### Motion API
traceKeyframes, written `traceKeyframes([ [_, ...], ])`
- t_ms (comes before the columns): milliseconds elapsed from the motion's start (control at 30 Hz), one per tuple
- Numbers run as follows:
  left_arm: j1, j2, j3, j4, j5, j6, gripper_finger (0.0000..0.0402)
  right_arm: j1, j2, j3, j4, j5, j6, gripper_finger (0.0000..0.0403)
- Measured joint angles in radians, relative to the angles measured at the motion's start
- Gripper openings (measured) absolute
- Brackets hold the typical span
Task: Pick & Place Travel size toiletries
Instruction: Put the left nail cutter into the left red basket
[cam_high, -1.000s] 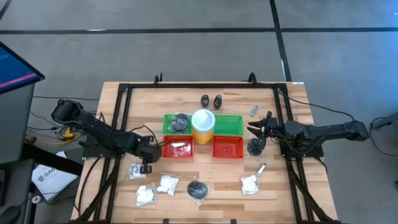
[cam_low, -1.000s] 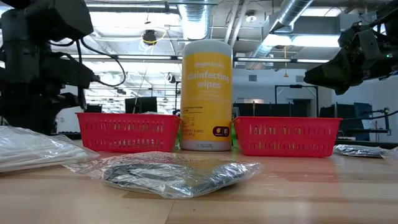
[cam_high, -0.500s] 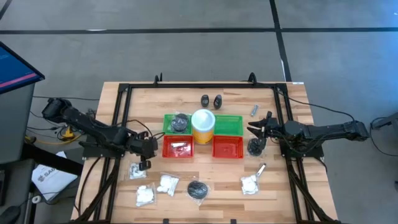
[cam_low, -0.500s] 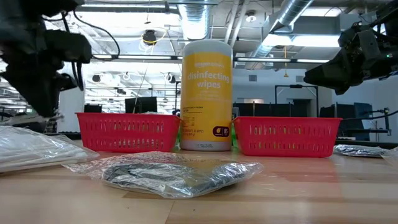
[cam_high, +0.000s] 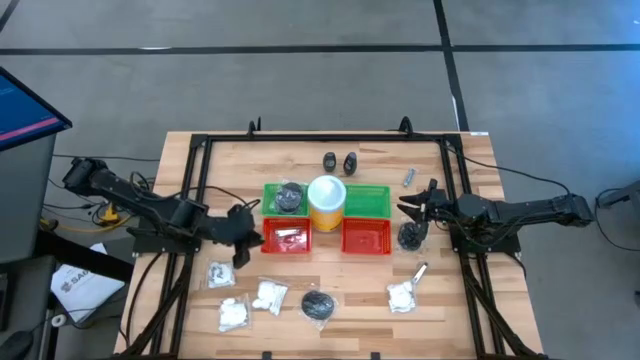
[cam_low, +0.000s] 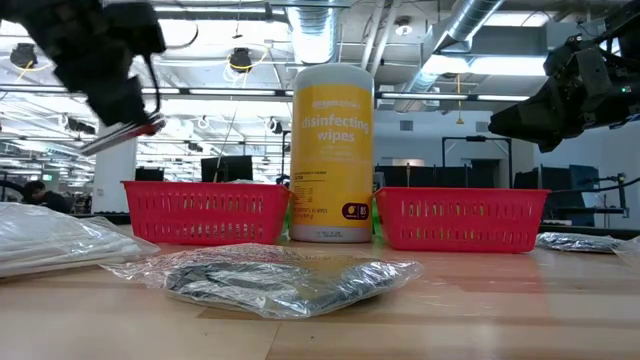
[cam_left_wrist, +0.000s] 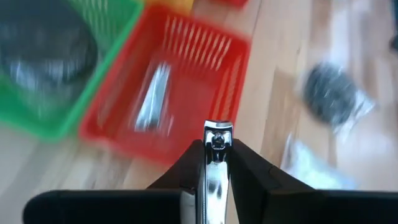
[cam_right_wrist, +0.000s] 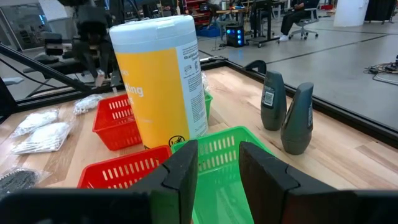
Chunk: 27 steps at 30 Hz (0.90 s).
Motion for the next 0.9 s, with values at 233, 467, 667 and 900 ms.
traceKeyframes([
  [233,0.001,0.027,0.001,0.206,-0.126,0.136,0.0044,0.0,0.0,0.0,0.0,0.0,0.0,0.0109],
  [467,0.016,0.121,0.001,0.333,-0.188,0.22,0.0044,0.0,0.0,0.0,0.0,0.0,0.0,0.0109],
  [667,0.065,0.236,0.002,0.401,-0.199,0.218,0.0045,0.0,0.0,0.0,0.0,0.0,0.0,0.0109],
  [900,0.095,0.33,0.002,0.434,-0.199,0.218,0.0046,0.0,0.0,0.0,0.0,0.0,-0.001,0.0109],
])
